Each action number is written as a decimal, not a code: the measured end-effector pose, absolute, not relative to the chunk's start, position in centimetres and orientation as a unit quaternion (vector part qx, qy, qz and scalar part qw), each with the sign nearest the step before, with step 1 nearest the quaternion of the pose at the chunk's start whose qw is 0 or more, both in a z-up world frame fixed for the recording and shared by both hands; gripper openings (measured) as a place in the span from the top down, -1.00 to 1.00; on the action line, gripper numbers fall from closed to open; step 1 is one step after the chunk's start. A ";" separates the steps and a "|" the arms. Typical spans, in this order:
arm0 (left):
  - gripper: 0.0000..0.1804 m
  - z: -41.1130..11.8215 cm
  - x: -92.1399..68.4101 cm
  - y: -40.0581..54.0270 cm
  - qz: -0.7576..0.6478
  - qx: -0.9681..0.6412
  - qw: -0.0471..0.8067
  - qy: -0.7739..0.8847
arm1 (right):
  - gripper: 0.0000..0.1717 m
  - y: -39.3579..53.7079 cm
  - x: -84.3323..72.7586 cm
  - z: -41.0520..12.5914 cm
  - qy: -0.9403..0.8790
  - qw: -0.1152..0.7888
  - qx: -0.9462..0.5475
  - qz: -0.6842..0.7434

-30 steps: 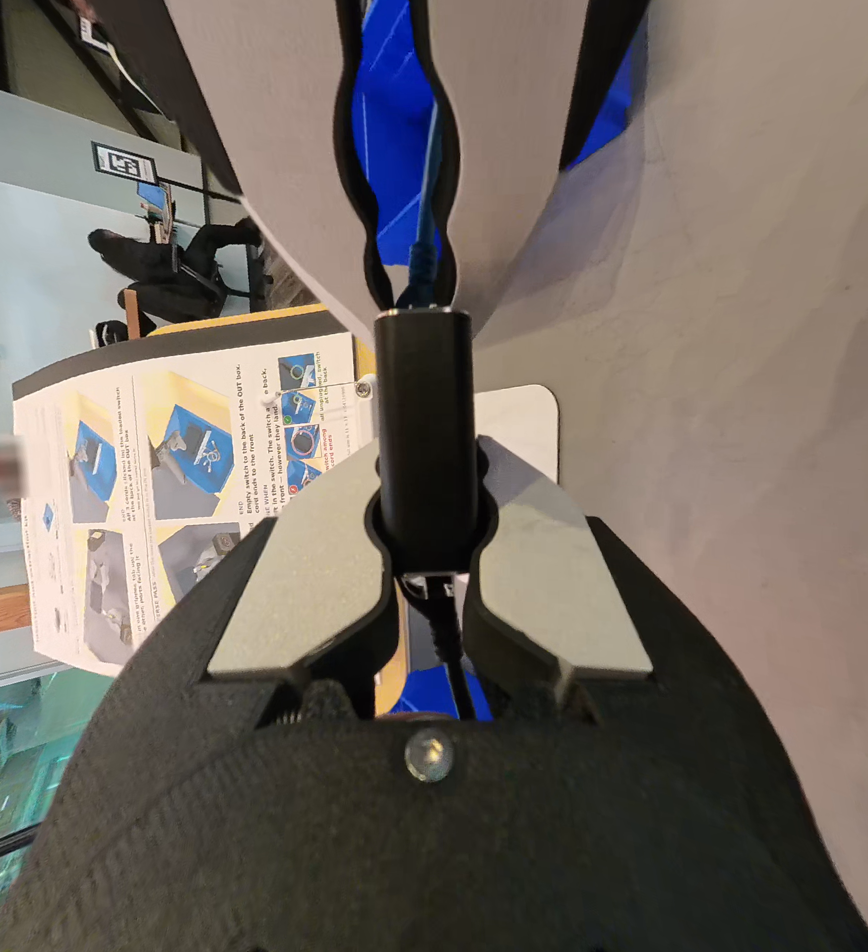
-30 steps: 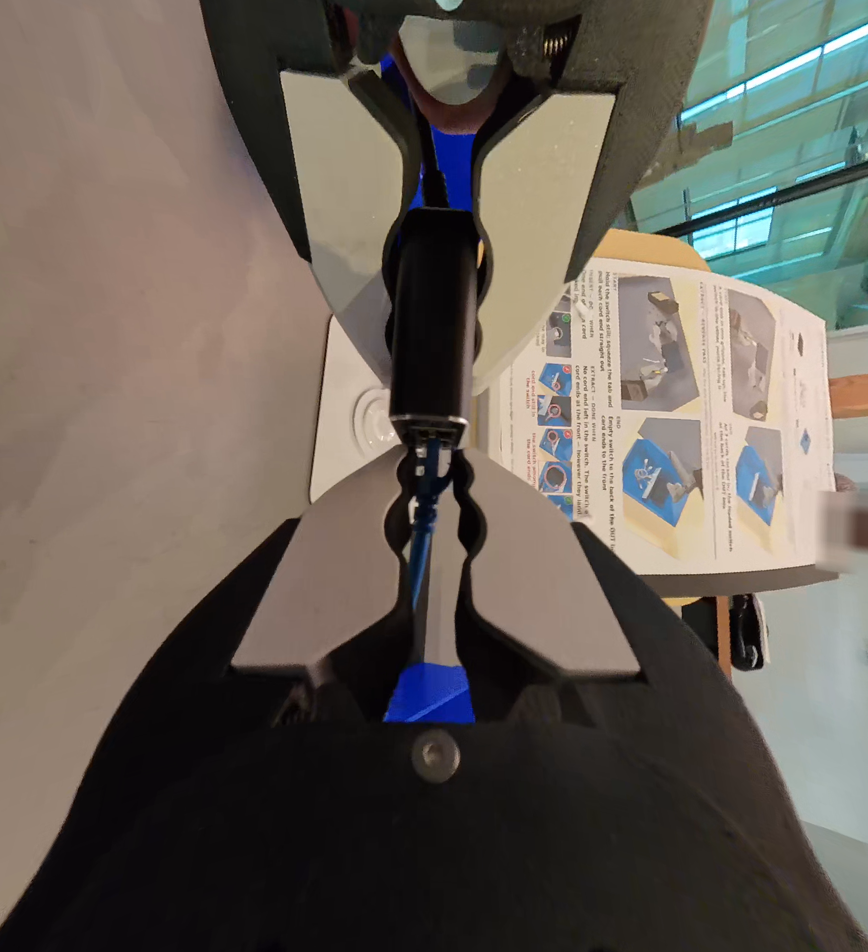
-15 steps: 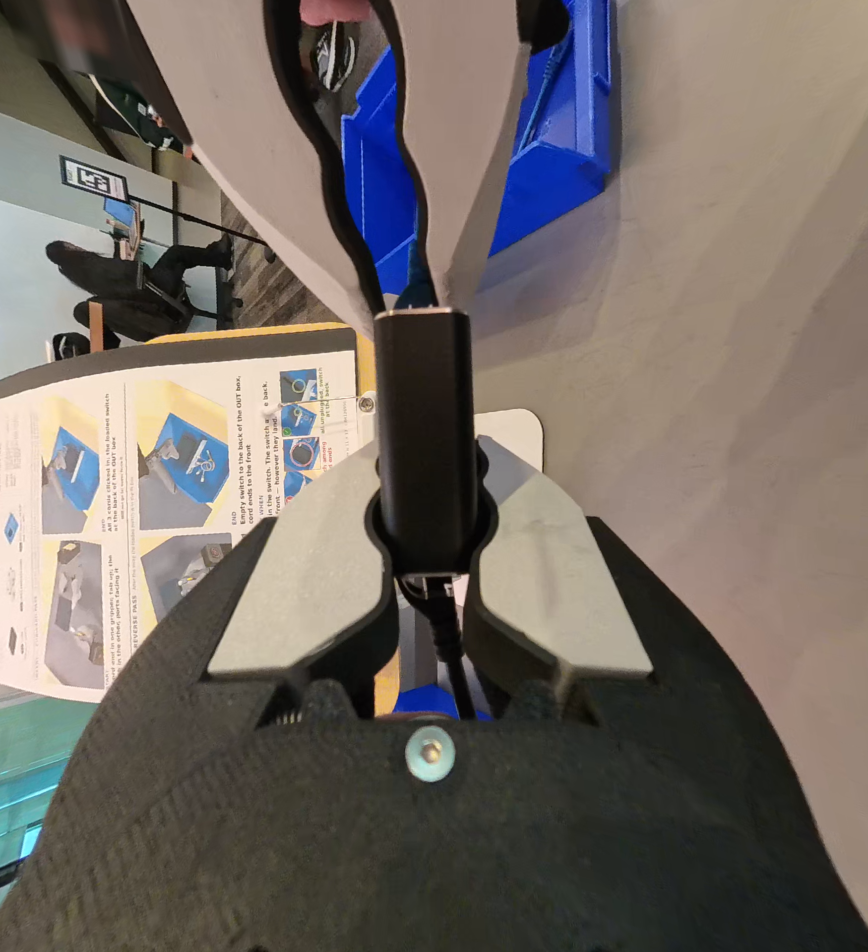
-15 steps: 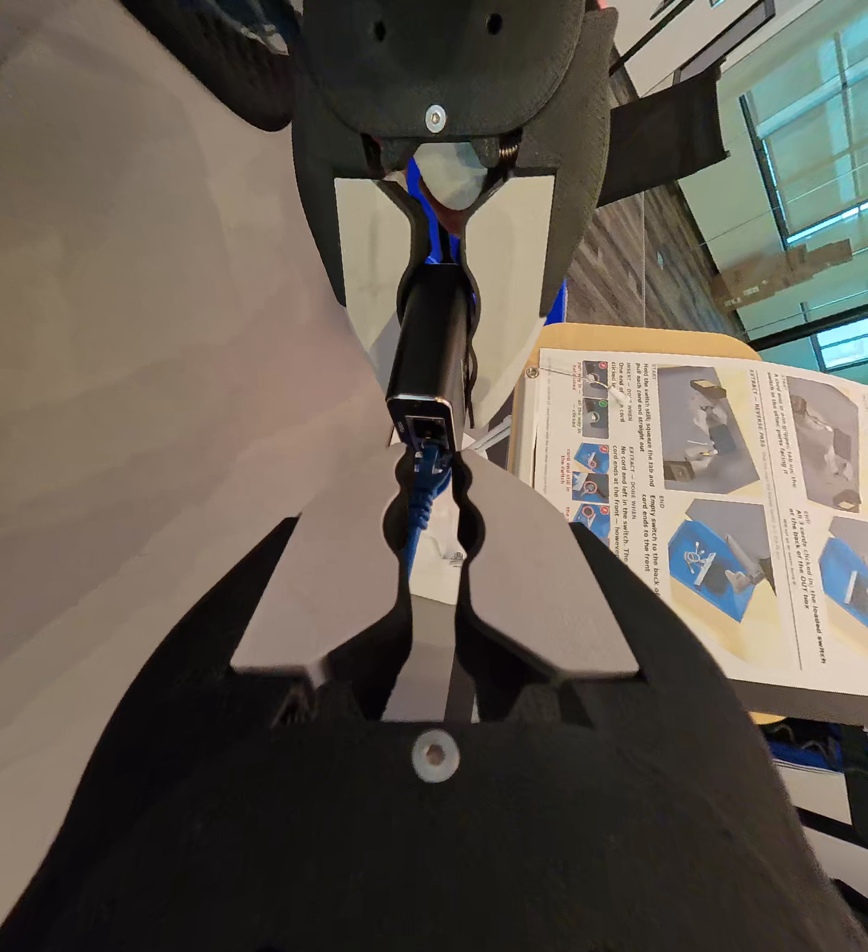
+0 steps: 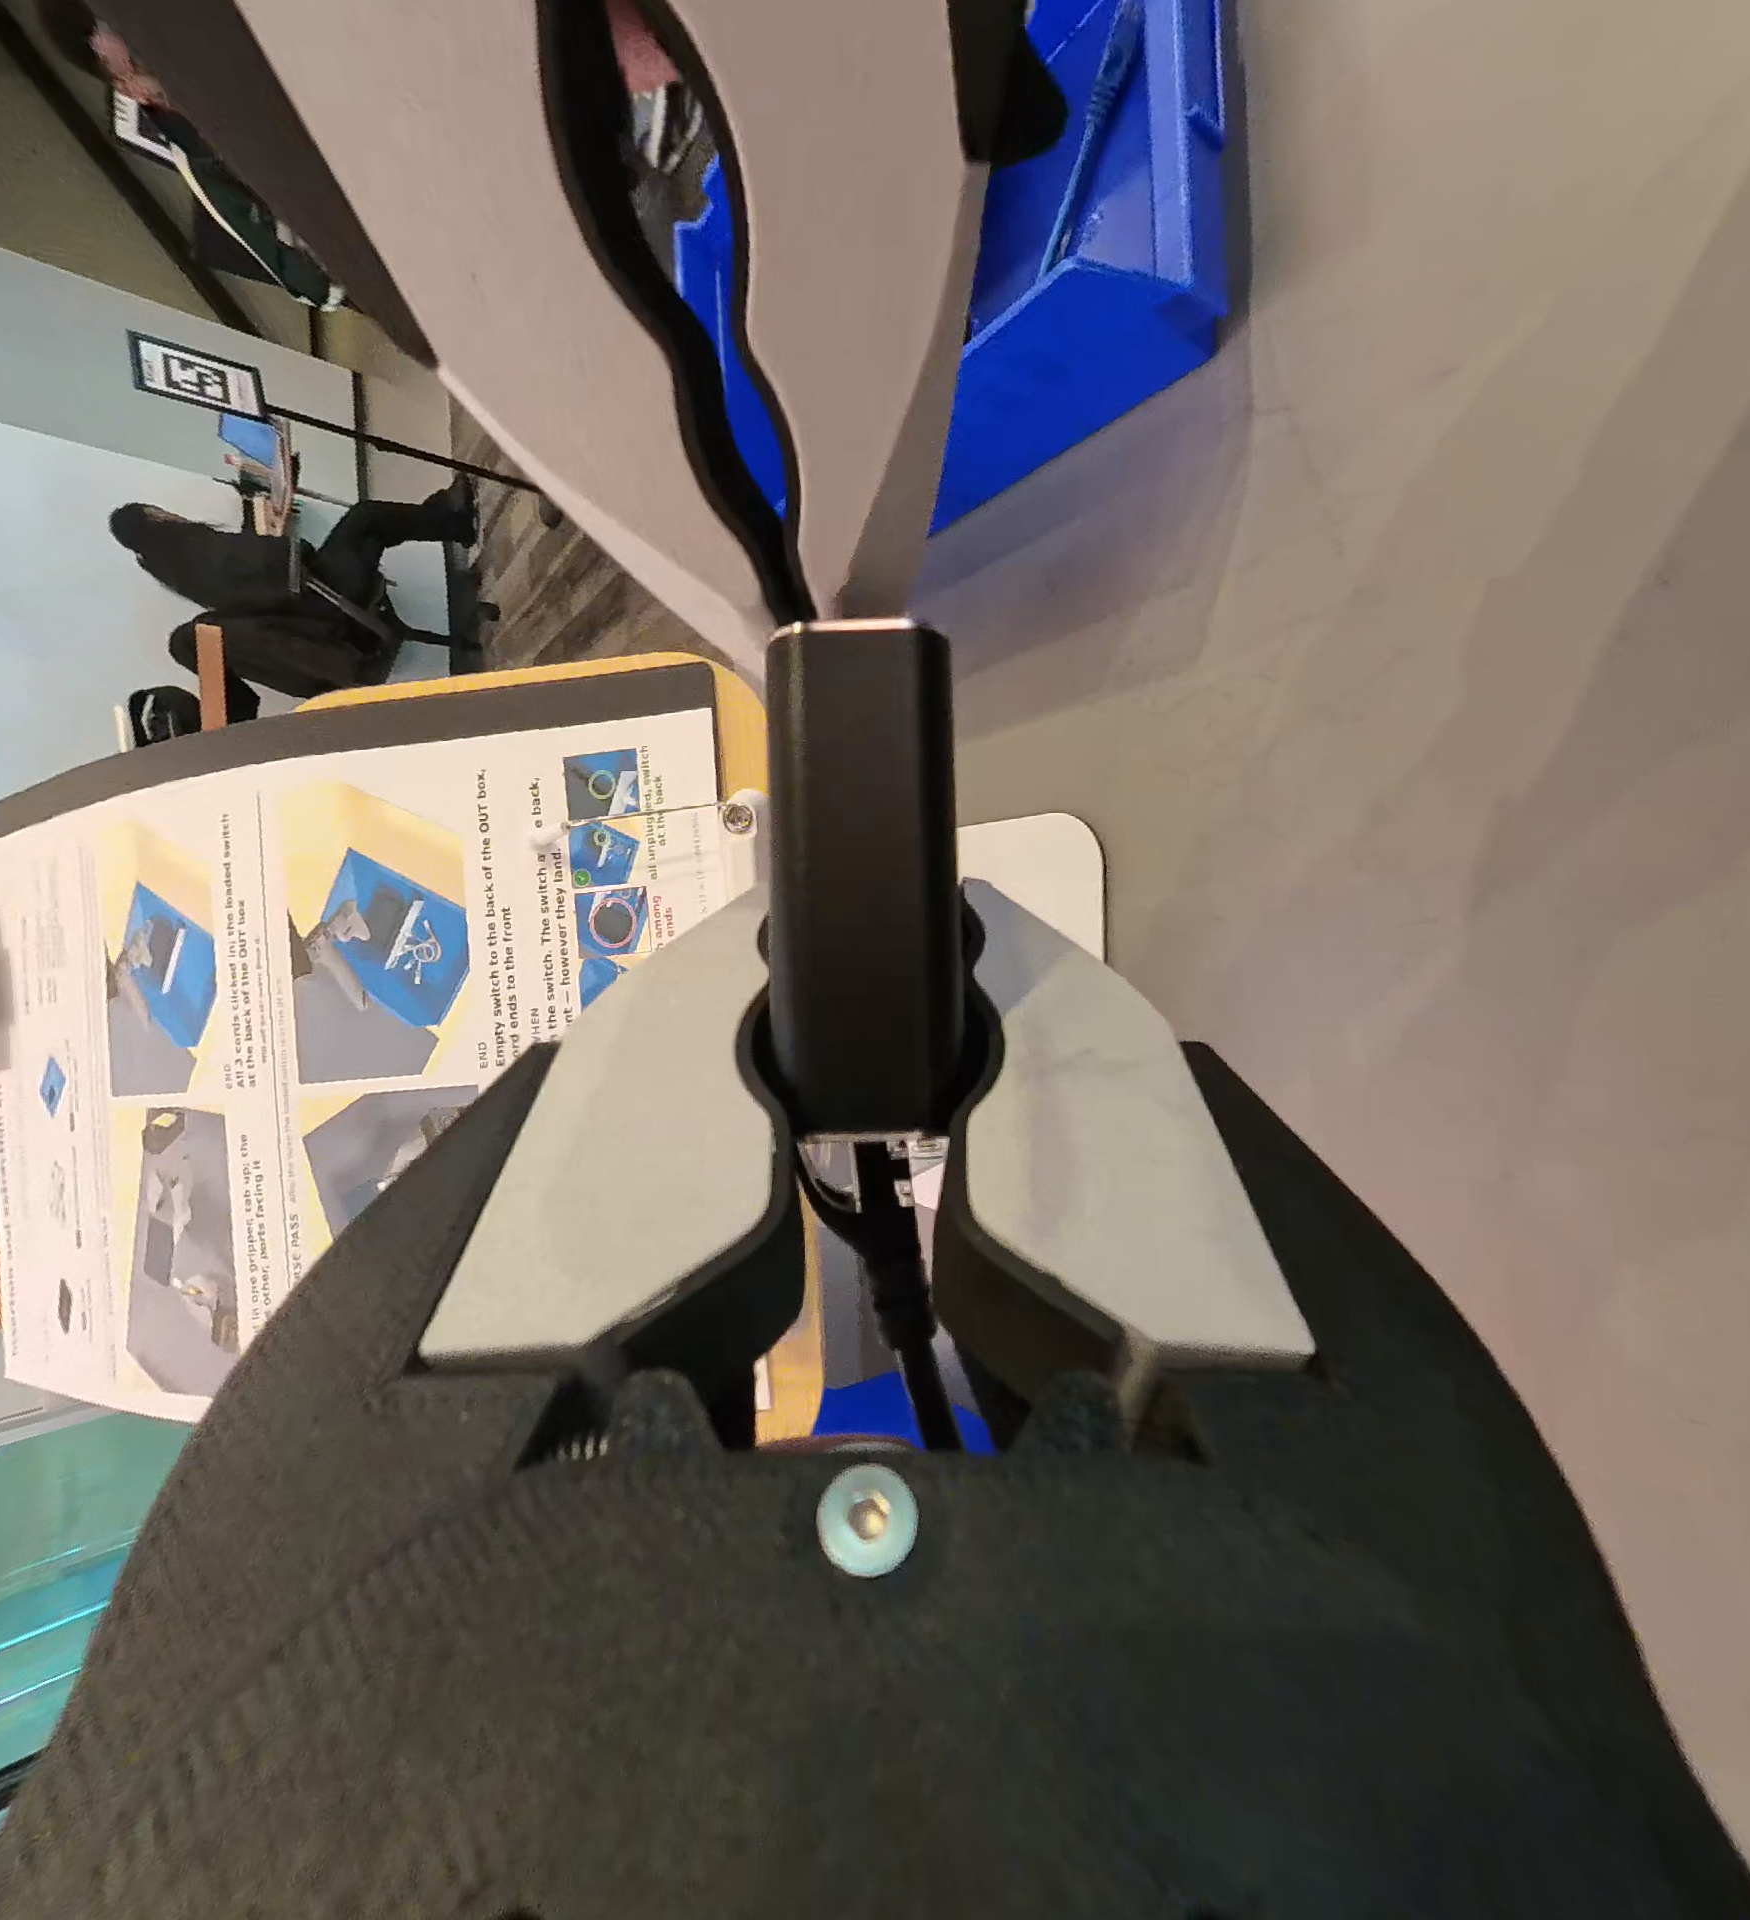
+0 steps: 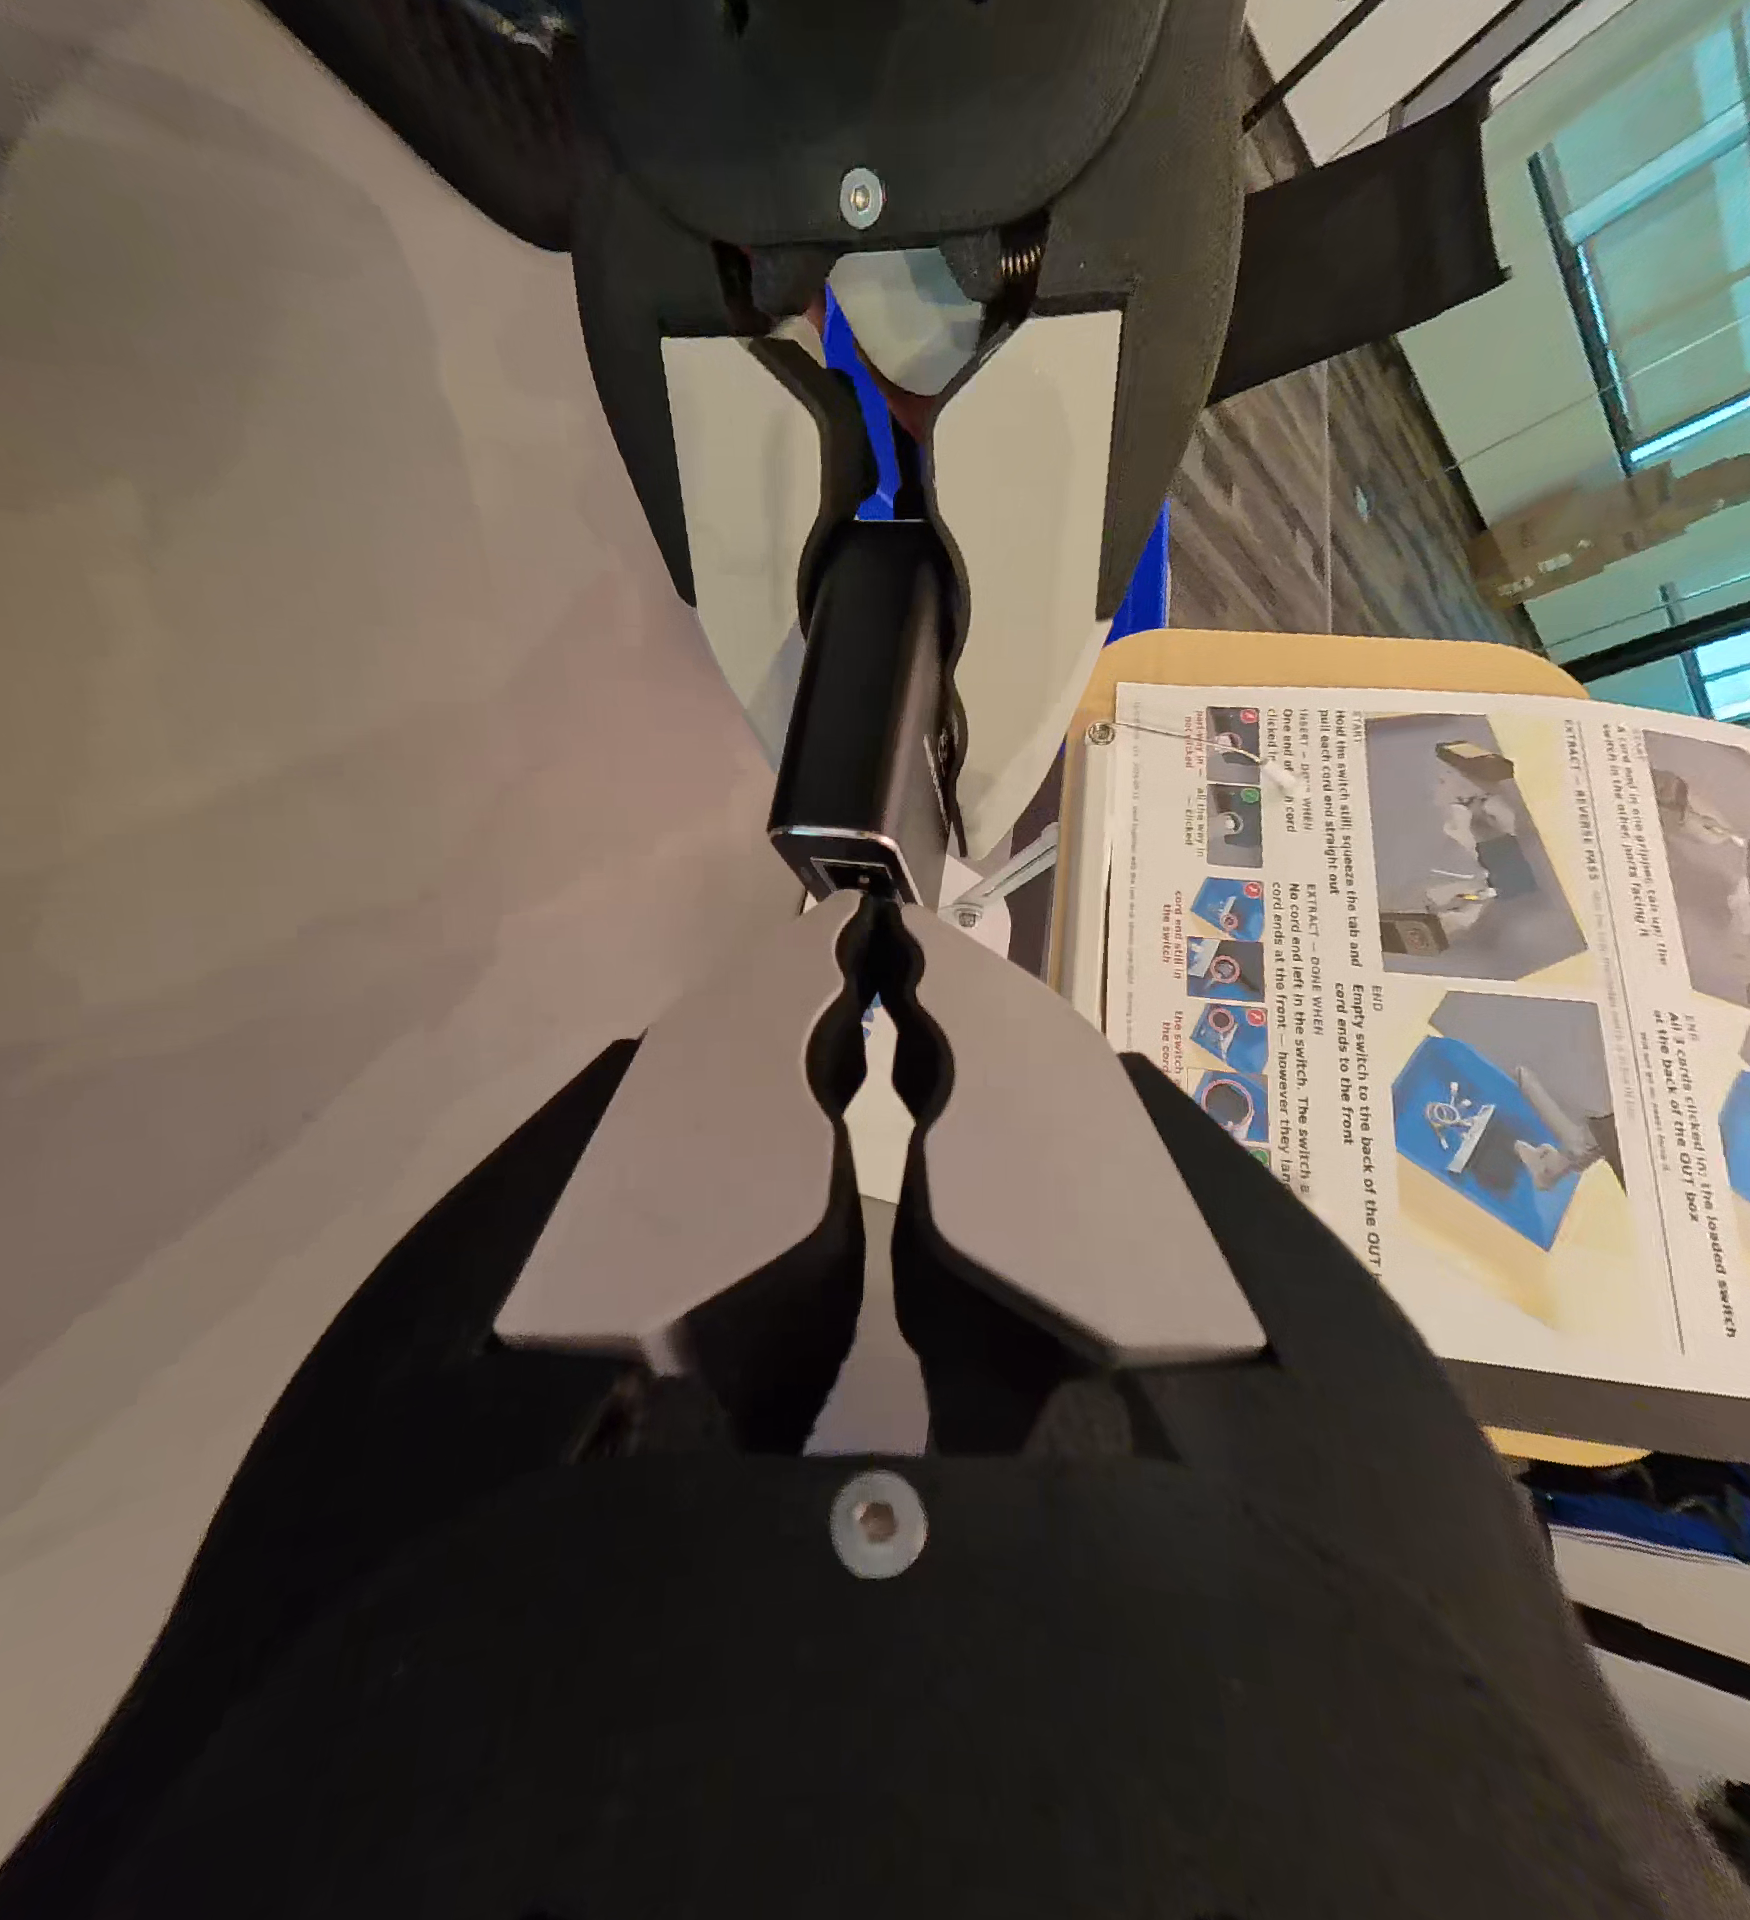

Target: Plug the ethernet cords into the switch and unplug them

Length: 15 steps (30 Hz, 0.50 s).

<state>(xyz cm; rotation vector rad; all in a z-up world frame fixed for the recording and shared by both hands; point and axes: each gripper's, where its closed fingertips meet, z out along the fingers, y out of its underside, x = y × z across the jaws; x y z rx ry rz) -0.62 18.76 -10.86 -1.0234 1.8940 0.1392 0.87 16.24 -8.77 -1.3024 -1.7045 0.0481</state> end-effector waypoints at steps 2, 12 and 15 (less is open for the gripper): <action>0.72 -10.9 -0.6 19.0 0.065 -0.418 0.475 0.772 | 1.00 16.5 0.9 -8.7 -0.699 0.483 -0.527 0.013; 0.72 -10.5 -0.4 18.9 0.047 -0.423 0.476 0.770 | 0.83 16.8 1.3 -8.7 -0.698 0.482 -0.529 -0.001; 0.72 -10.5 -0.3 18.9 0.044 -0.423 0.477 0.769 | 0.84 16.7 1.3 -8.7 -0.698 0.485 -0.526 -0.002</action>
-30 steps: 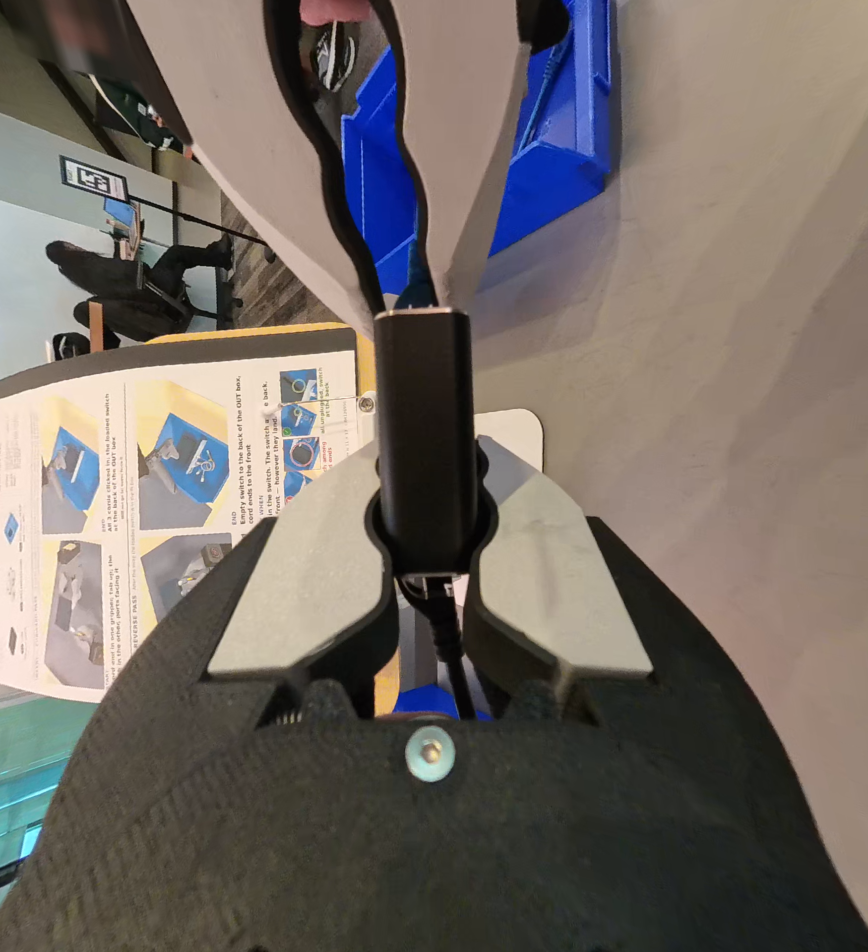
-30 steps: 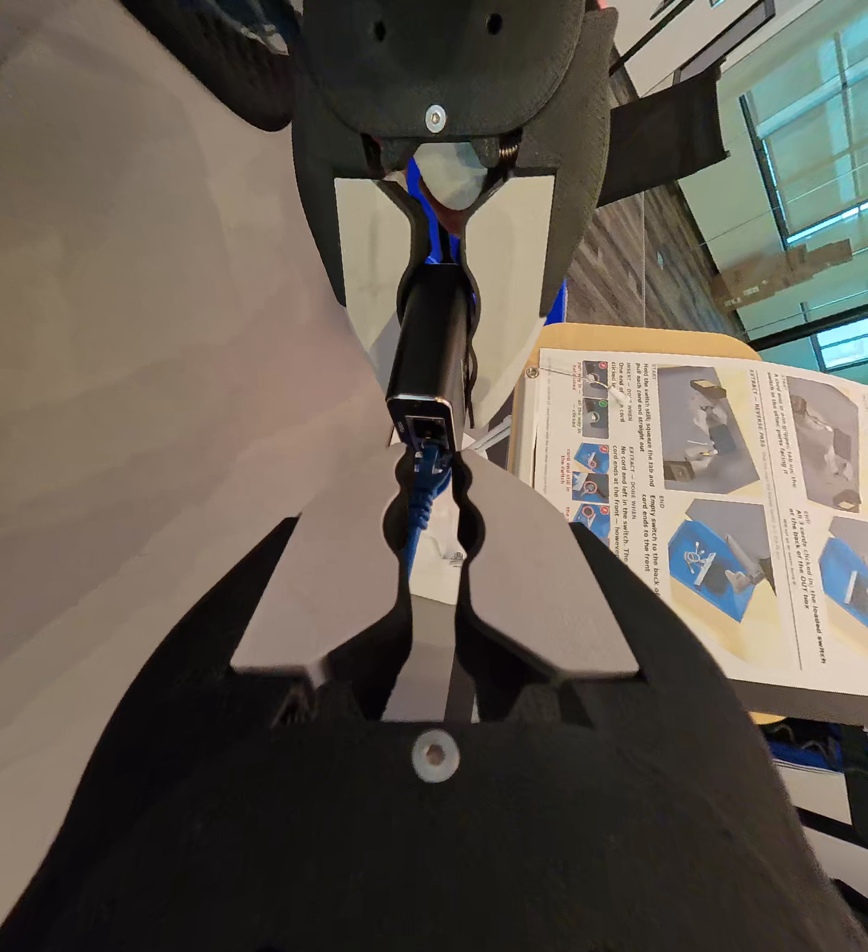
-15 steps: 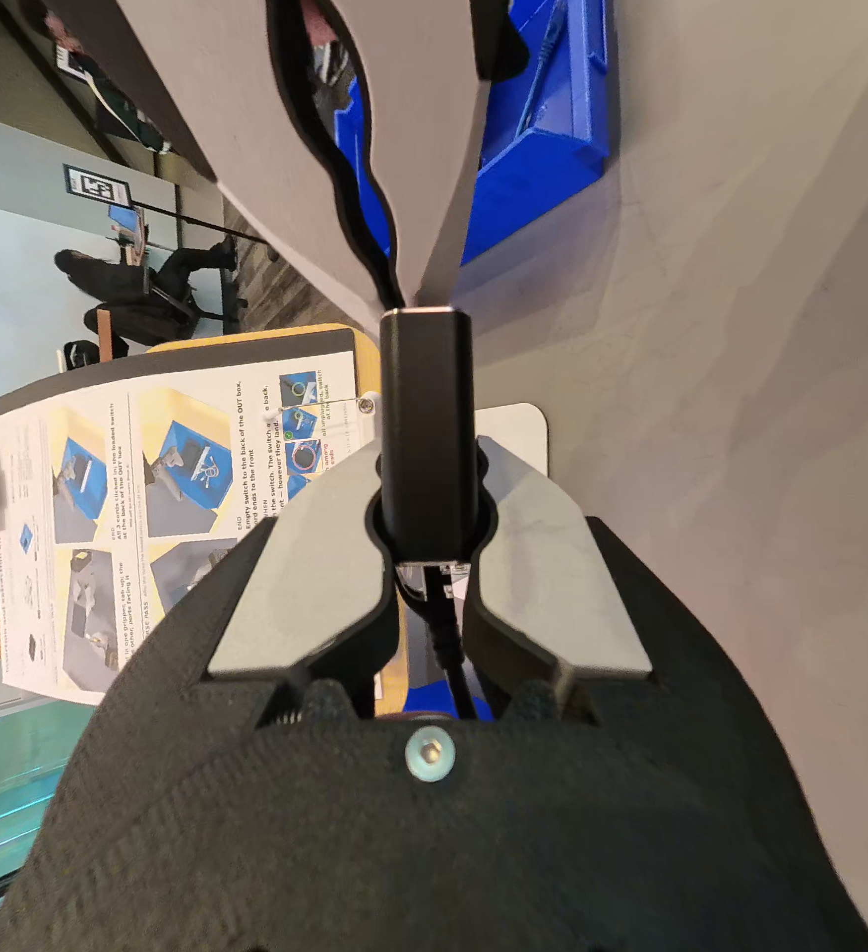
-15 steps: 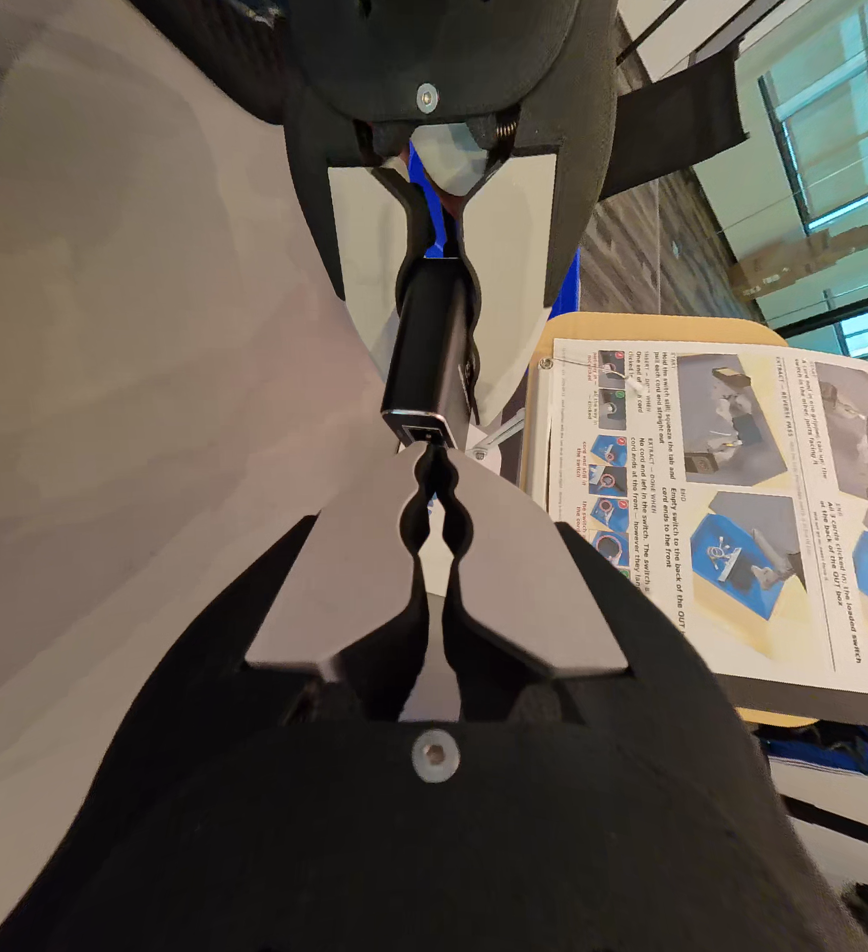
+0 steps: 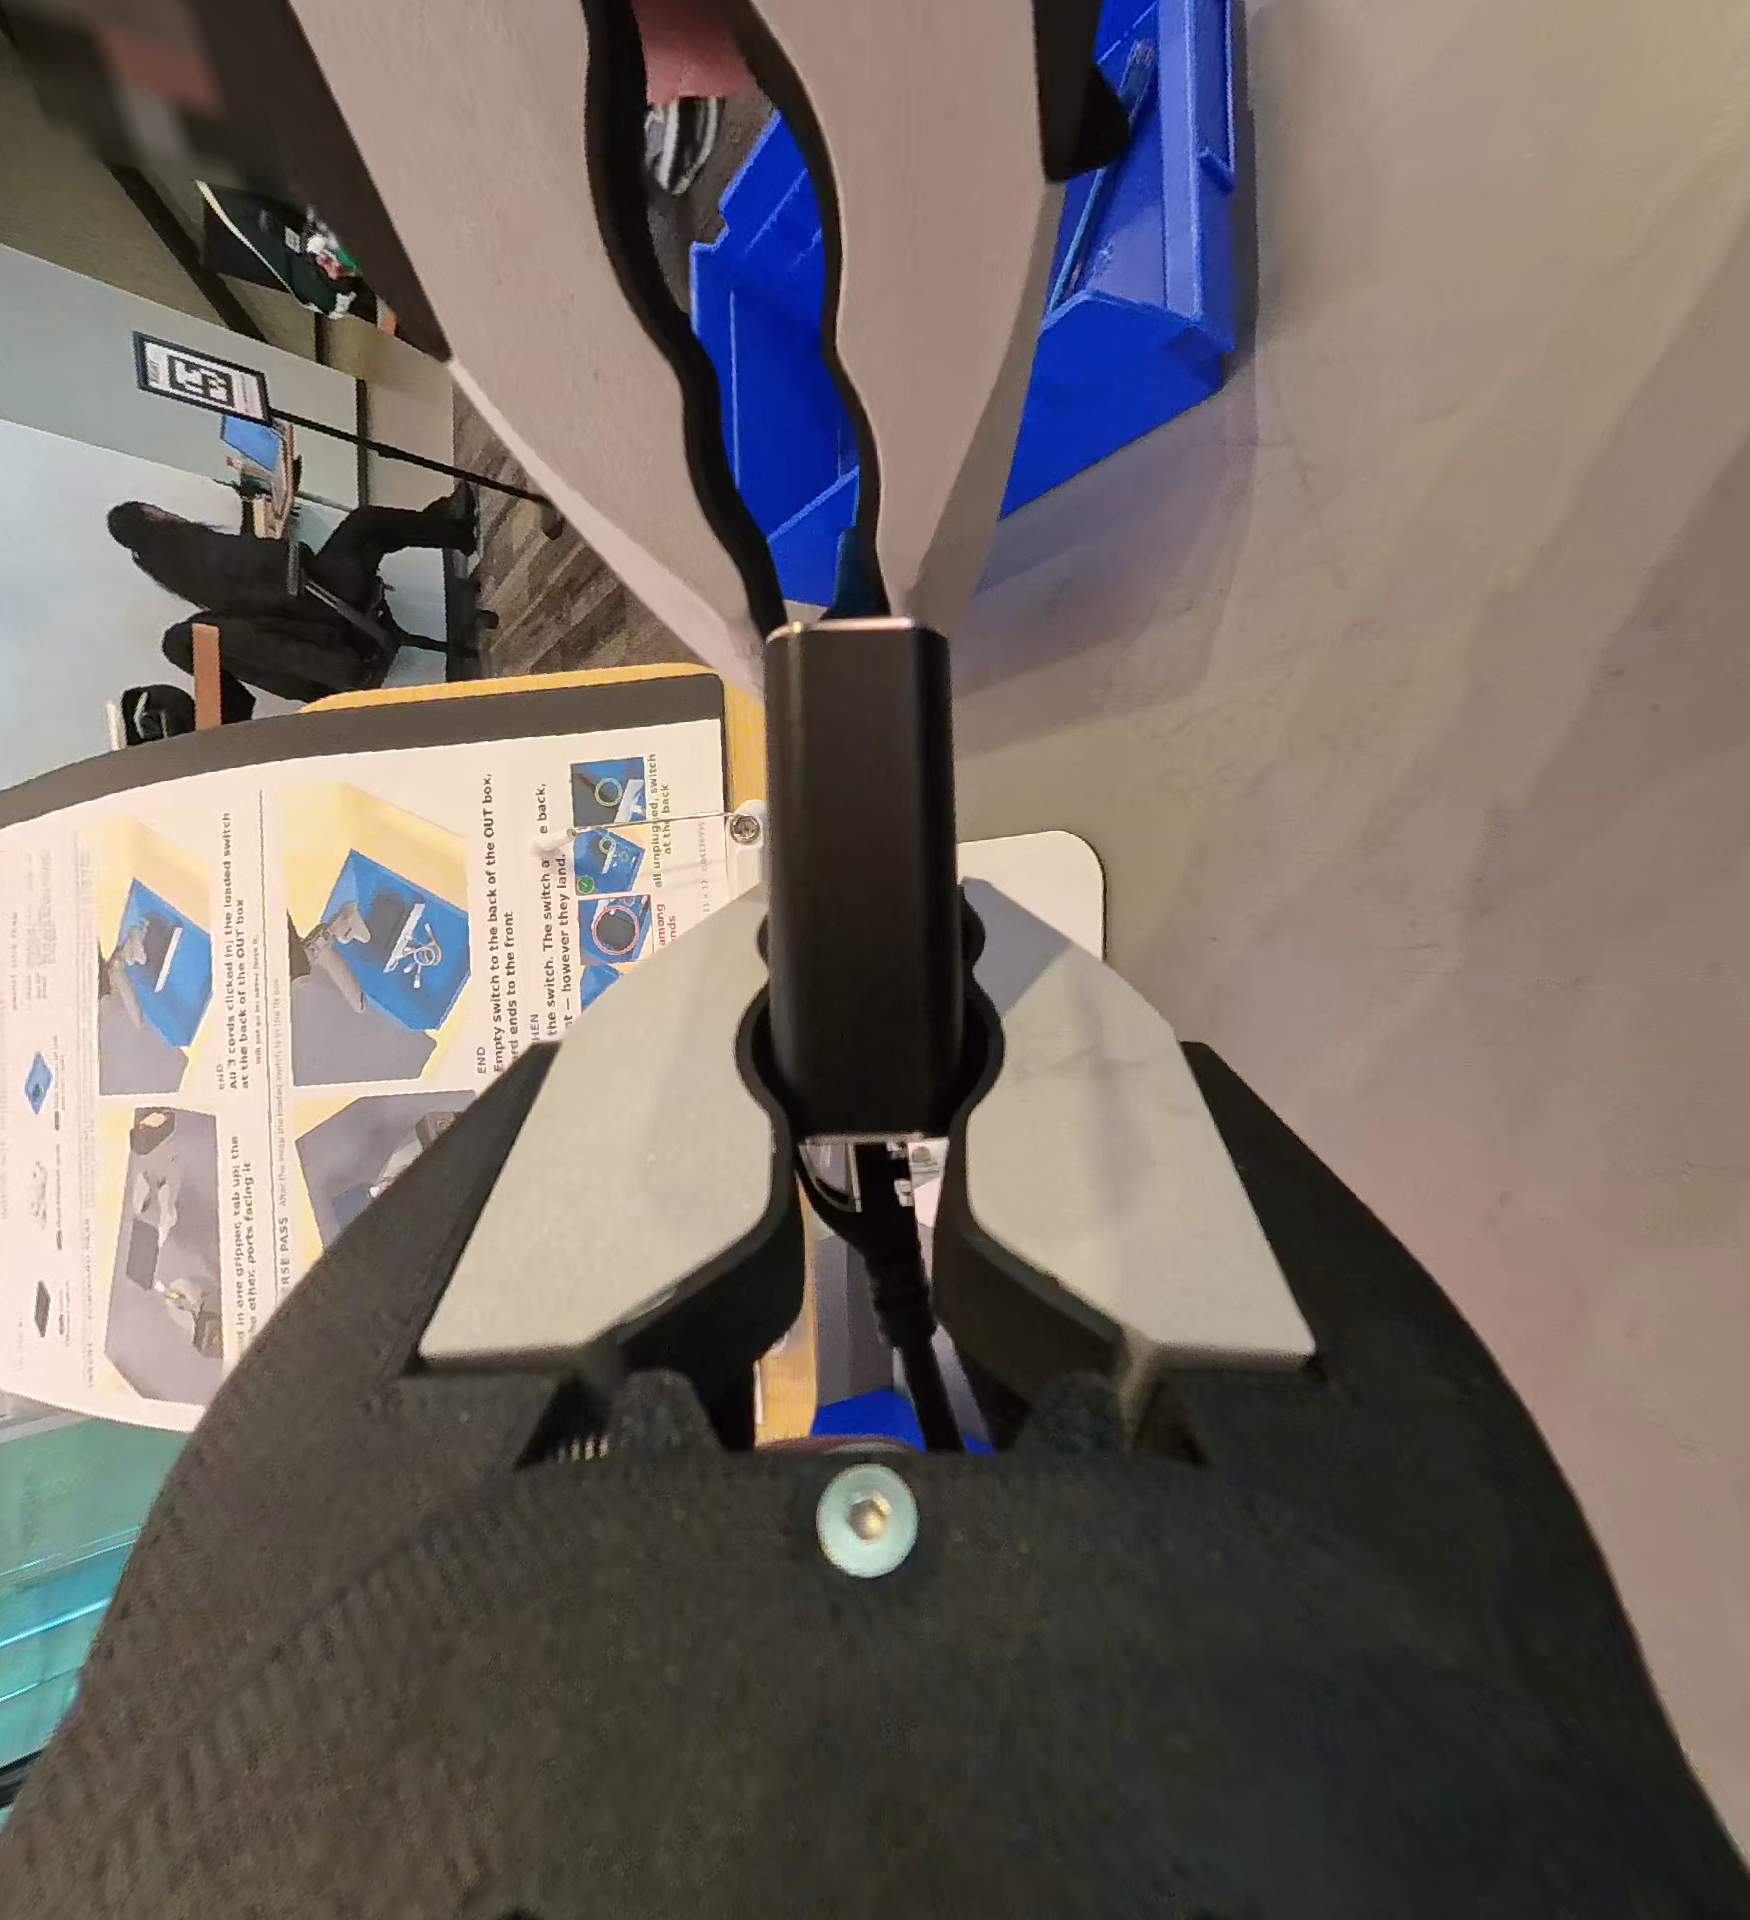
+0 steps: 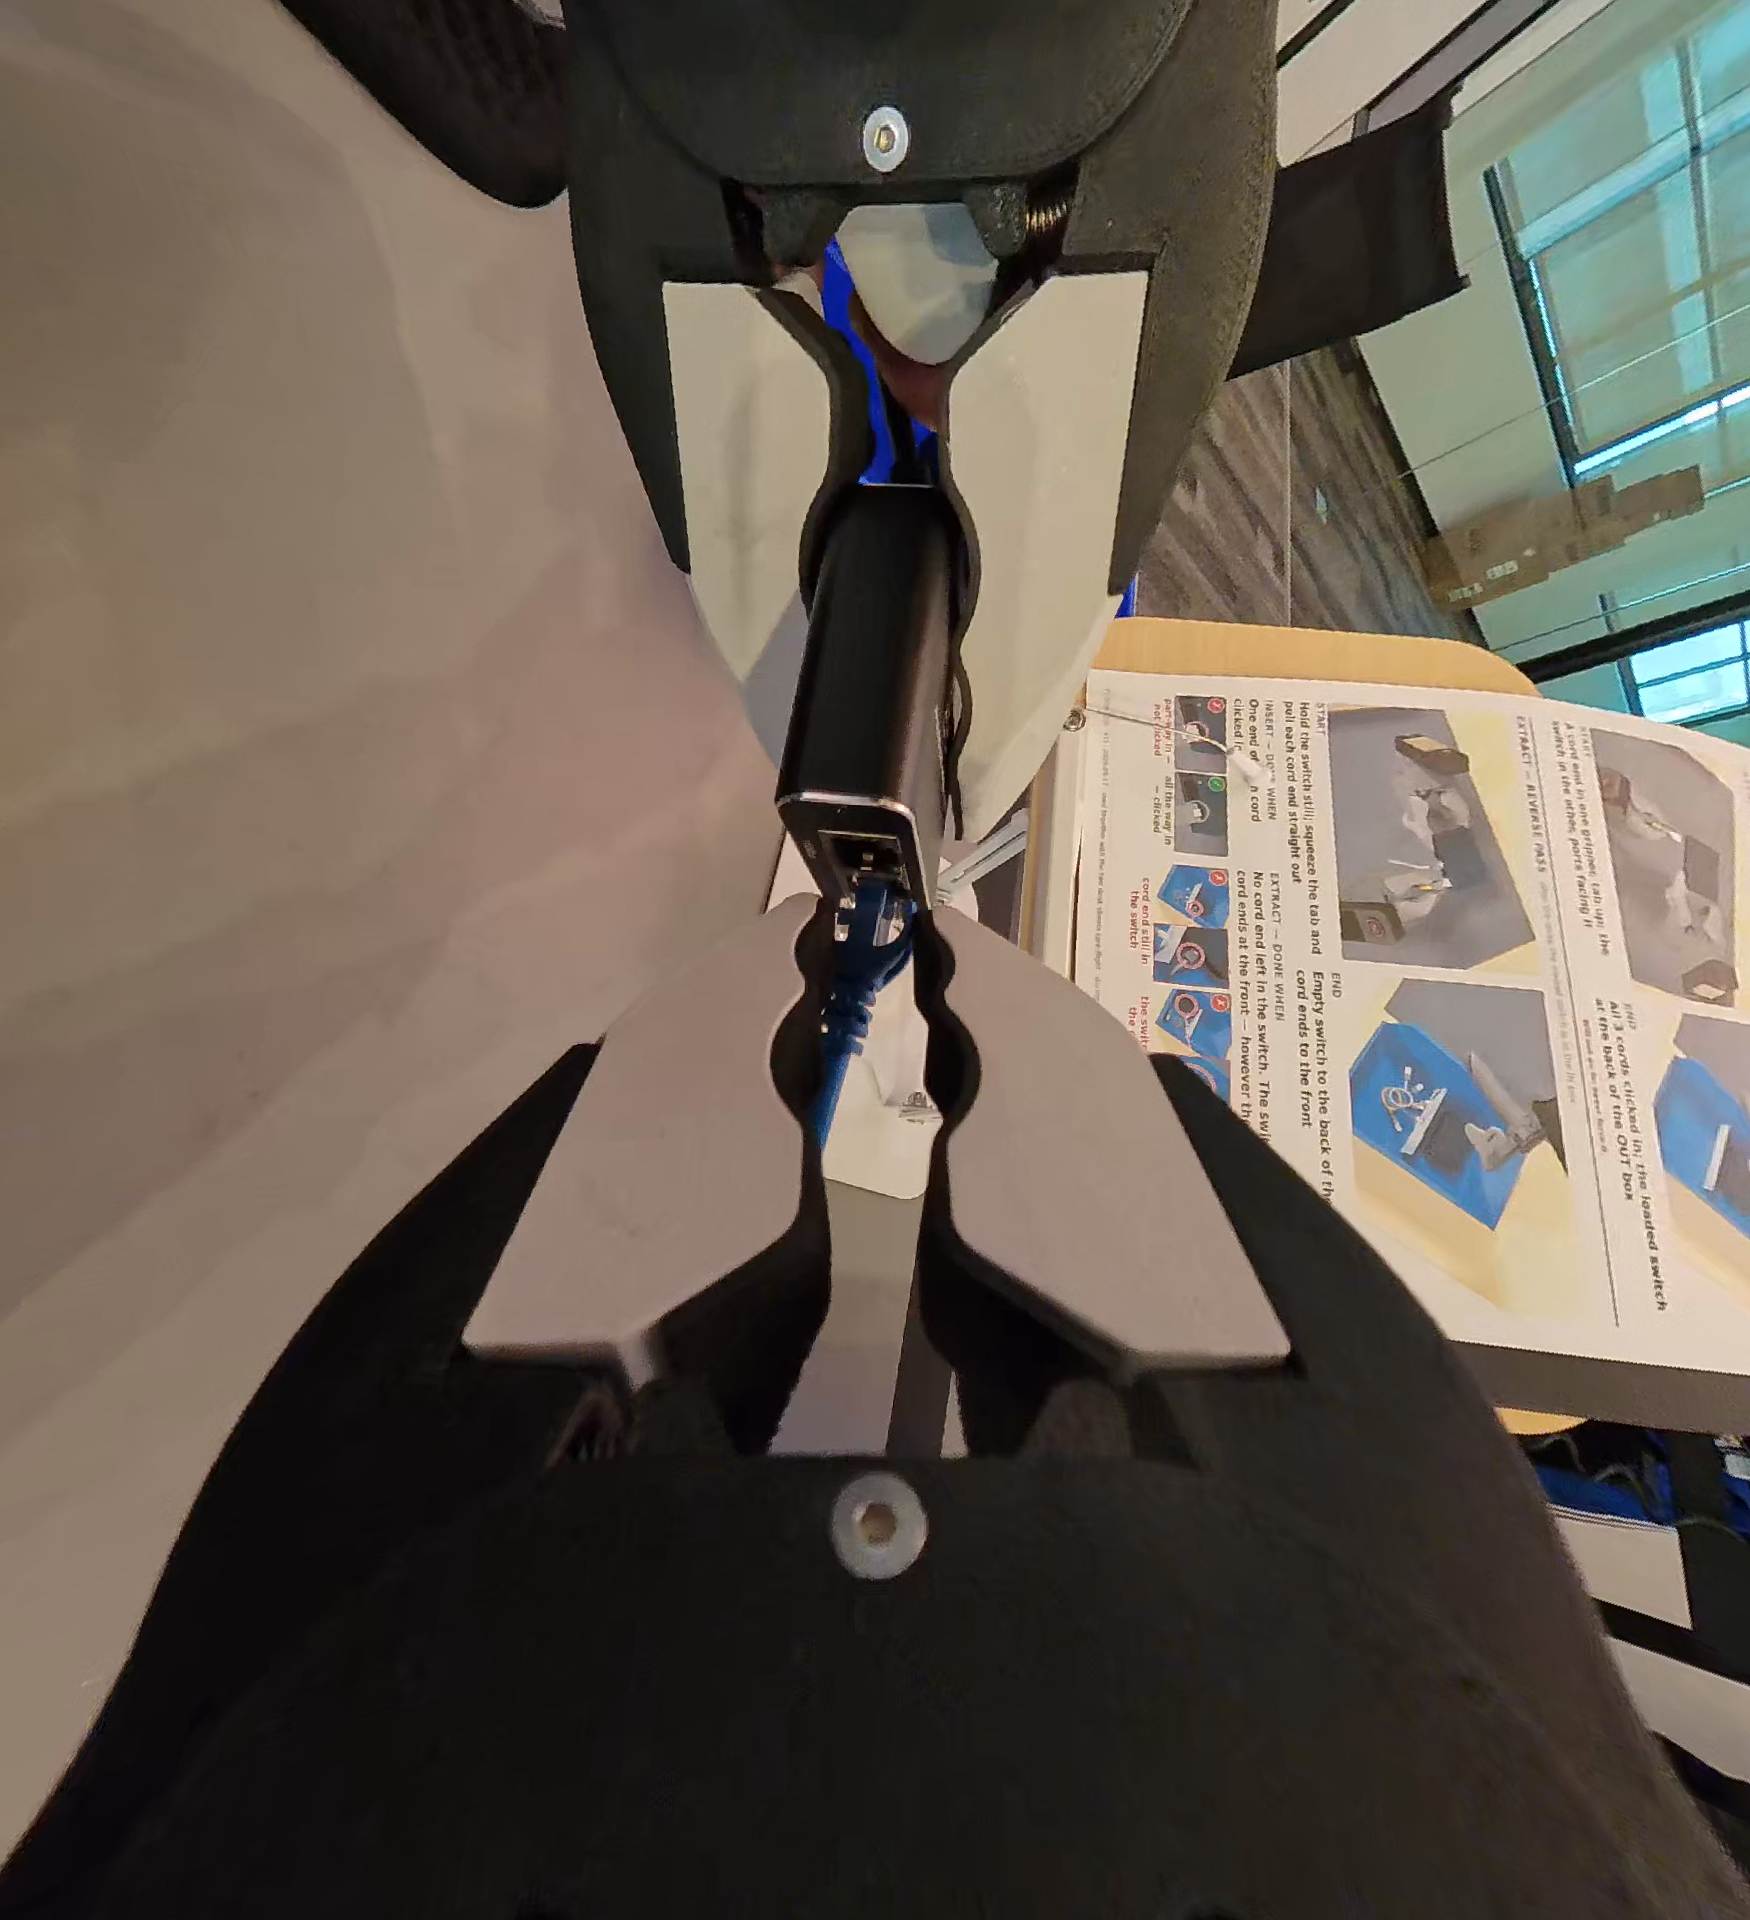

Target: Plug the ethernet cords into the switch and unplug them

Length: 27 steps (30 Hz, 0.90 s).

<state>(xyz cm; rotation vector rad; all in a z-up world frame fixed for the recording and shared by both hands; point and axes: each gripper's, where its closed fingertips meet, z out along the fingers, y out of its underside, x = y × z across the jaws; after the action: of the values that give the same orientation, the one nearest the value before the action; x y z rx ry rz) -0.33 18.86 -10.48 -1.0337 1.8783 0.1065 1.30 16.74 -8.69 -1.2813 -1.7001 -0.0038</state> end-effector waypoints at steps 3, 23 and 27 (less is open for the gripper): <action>0.72 -10.5 -0.3 18.6 0.042 -0.419 0.477 0.772 | 0.85 16.5 1.3 -8.8 -0.703 0.482 -0.523 -0.005; 0.71 -11.3 -0.1 18.3 0.033 -0.433 0.467 0.771 | 0.88 16.1 1.7 -9.7 -0.681 0.479 -0.553 -0.040; 0.71 -11.8 -0.1 19.0 0.102 -0.419 0.473 0.768 | 0.87 16.7 2.0 -10.5 -0.666 0.472 -0.573 -0.073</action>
<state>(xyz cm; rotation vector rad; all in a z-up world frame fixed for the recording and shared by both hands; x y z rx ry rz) -0.07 19.03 -11.80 -1.0263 1.8806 0.2489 2.01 16.70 -10.54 -1.4039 -1.6312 -0.1785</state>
